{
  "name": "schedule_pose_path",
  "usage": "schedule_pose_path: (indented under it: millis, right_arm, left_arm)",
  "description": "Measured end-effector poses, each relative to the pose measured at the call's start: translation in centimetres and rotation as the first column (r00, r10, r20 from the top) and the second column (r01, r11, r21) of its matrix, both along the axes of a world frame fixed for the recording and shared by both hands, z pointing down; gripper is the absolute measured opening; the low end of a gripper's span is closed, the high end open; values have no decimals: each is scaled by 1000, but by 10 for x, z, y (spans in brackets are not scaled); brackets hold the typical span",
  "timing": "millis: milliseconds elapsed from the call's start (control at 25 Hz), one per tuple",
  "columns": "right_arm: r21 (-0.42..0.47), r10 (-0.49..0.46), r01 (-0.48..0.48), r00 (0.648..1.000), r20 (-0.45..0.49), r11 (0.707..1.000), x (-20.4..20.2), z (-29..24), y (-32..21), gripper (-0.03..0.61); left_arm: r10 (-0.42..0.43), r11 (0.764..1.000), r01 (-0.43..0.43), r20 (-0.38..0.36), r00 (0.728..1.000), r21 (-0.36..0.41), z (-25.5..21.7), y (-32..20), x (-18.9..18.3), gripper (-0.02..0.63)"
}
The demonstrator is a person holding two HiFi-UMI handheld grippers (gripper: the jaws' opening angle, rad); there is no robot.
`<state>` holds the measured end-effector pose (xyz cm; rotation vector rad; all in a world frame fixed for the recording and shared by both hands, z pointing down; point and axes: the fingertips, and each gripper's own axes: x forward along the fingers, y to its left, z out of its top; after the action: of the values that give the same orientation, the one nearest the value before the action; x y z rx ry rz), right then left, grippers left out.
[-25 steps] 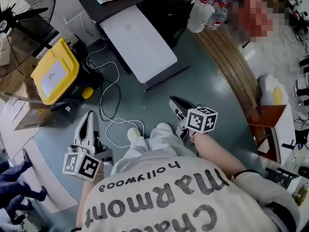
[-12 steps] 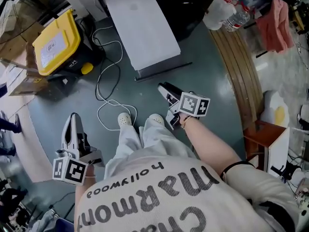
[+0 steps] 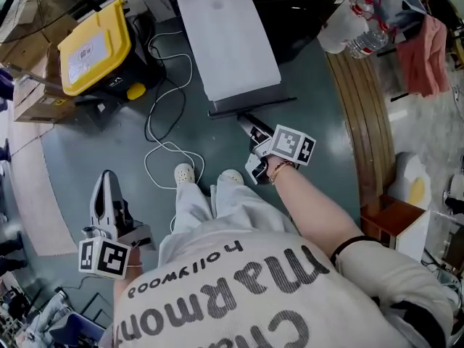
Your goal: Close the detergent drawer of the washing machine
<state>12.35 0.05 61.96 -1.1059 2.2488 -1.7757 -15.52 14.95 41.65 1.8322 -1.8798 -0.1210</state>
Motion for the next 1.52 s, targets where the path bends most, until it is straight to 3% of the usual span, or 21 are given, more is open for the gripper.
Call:
schedule_pose_path:
  millis: [320,640,960,1520]
  right_arm:
    - [-41,36,-36,999,-1,999,-3,11,-4,164]
    - [-43,51,-48,997,62,998,-5,6,-5,112]
    - [-108,96,-81,986,136,991,-3,9,-3,89]
    - [-172,110,-80,980,167,982,-5,1,1,81]
  left_arm:
    - [-6,1000,6,19,1000,4,-3,-3,-3,8]
    - [3,1000,-3,25,1000,-5,-2,-11,-6,8]
    - [10,1000,-10,19,1000,-7,2,-19,-3,8]
    - [15,1000,-15,5,1000,8,5,-33,0,8]
